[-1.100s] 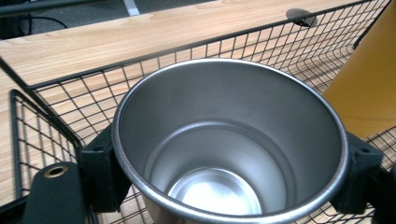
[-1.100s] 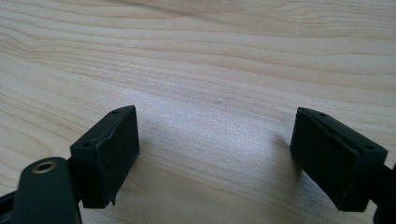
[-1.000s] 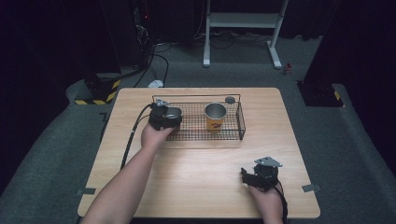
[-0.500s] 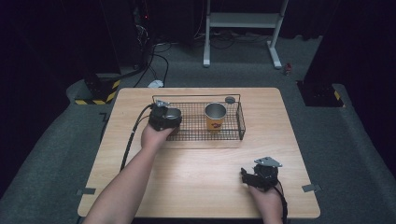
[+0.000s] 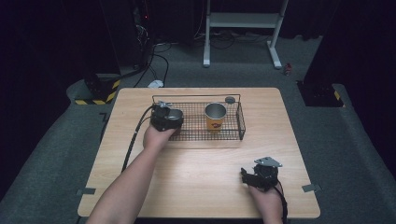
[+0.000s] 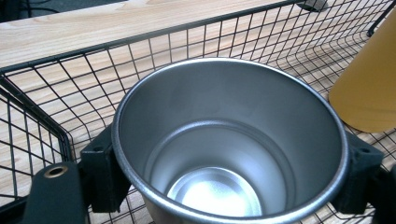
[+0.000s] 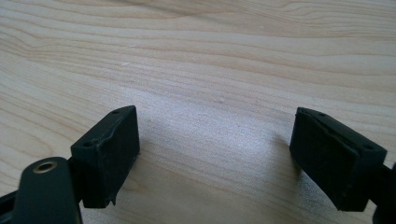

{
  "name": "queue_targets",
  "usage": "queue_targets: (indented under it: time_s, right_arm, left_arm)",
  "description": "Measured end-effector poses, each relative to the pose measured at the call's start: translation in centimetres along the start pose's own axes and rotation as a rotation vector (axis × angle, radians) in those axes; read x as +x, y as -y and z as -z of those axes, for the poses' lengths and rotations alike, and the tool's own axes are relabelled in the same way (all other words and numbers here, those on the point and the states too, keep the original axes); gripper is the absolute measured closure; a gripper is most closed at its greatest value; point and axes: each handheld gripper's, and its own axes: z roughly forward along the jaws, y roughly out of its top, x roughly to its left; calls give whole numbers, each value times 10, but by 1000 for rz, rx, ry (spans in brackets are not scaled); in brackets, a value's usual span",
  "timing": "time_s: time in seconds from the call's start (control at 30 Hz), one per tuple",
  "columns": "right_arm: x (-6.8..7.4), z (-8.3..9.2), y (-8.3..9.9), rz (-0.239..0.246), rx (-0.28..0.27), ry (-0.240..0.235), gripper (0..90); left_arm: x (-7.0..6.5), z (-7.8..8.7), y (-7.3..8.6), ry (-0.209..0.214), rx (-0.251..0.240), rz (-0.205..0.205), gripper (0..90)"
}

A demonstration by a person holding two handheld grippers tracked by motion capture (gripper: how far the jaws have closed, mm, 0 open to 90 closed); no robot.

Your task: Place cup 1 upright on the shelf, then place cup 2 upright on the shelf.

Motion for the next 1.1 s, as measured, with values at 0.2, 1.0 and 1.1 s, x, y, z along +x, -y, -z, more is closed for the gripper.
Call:
queue_targets:
  time_s: [0.2,1.0,1.1]
  right_arm:
    - [0,0,0,-3,0,1,159]
    - [0,0,0,1,1,-7,160]
    - [1,0,0,1,2,-6,160]
  left_arm:
    - [-2,1,-4,7,-22,-25,186]
    - [-3,1,-9,-8,90,-35,36]
    - [-5,6,-11,0,60,-28,1]
